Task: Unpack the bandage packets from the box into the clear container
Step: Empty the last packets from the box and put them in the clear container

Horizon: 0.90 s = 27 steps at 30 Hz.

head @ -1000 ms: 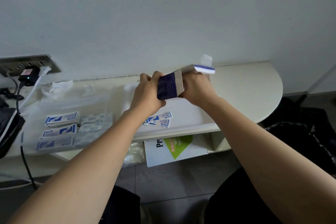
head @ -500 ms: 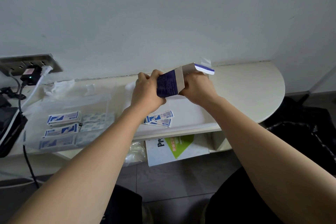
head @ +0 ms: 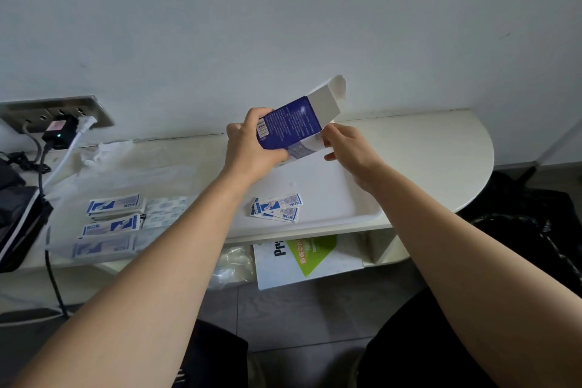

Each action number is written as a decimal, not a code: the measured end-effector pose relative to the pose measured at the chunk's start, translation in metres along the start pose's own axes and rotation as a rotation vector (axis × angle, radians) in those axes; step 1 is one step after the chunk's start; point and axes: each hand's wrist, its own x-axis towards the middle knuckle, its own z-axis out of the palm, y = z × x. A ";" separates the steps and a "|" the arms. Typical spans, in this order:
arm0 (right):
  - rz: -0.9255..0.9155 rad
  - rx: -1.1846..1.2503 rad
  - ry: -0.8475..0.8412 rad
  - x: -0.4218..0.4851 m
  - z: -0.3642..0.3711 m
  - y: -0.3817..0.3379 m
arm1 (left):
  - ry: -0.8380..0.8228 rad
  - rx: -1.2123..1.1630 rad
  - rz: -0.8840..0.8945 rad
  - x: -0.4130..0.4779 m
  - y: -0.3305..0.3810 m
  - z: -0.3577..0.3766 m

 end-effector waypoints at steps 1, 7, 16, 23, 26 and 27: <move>0.040 0.069 -0.006 0.001 0.001 0.000 | 0.013 -0.020 0.015 0.001 0.000 0.000; 0.241 0.518 -0.014 0.003 0.003 0.001 | 0.040 -0.138 -0.028 0.005 0.000 0.005; 0.340 0.609 0.058 0.006 0.000 0.009 | 0.032 -0.088 0.029 0.004 0.007 0.016; 0.446 0.622 0.116 0.007 -0.009 0.019 | 0.050 0.053 0.073 0.009 0.018 0.024; 0.428 0.613 0.086 0.007 -0.009 0.020 | 0.044 0.047 0.059 0.008 0.016 0.024; 0.414 0.599 0.092 0.008 -0.009 0.021 | 0.048 0.046 0.045 0.009 0.015 0.023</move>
